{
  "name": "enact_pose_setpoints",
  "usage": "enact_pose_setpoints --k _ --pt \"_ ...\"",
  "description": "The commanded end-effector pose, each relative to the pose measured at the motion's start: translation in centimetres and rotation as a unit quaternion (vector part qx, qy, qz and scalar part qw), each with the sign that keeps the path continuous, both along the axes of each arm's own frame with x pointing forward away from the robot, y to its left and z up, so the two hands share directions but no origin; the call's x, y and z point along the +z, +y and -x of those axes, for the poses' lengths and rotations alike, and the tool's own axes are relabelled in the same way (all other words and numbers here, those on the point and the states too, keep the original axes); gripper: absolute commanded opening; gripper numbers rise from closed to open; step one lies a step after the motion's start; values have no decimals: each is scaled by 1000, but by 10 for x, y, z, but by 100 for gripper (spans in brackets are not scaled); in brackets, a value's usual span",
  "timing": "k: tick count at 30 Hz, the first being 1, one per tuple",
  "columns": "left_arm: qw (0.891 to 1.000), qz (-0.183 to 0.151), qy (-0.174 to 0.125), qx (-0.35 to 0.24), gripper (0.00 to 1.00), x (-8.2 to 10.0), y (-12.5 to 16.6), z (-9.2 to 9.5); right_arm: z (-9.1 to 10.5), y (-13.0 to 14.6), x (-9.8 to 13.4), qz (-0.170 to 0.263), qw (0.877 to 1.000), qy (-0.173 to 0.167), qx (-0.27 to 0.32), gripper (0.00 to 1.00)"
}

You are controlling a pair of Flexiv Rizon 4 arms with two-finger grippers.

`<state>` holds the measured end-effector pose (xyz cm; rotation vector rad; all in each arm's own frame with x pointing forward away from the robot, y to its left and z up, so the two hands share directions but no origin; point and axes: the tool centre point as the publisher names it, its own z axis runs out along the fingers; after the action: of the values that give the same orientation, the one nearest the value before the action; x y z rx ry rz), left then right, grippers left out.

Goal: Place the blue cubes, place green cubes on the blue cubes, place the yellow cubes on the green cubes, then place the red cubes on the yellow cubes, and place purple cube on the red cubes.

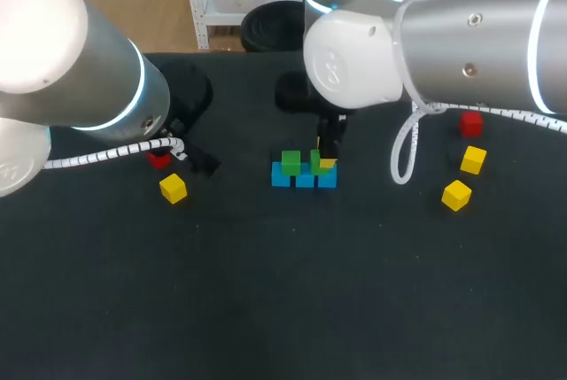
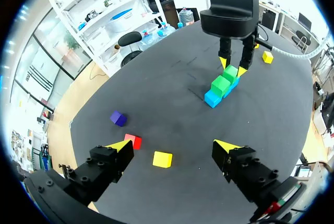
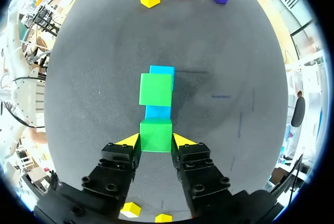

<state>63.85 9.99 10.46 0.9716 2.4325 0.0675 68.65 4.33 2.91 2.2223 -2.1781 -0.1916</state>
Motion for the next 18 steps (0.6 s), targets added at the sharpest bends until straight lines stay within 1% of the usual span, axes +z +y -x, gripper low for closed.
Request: enact_pose_setpoints --k 1,2,3,4,10,18 --pt "1000 1 0 -1 100 0 1 0 2 -1 -1 -2 1000 -3 0 26" --pt "1000 1 0 -1 100 0 1 0 2 -1 -2 -3 1000 -2 2 36" --pt "1000 1 0 -1 100 0 1 0 2 -1 -2 -3 1000 -1 2 50" --pt "1000 1 0 -1 100 0 1 0 2 -1 -2 -3 1000 -1 2 100" --pt "1000 1 0 -1 100 0 1 0 2 0 -3 -2 1000 -3 2 100" --pt "1000 1 0 -1 100 0 1 0 2 -4 9 -12 1000 -26 -5 100"
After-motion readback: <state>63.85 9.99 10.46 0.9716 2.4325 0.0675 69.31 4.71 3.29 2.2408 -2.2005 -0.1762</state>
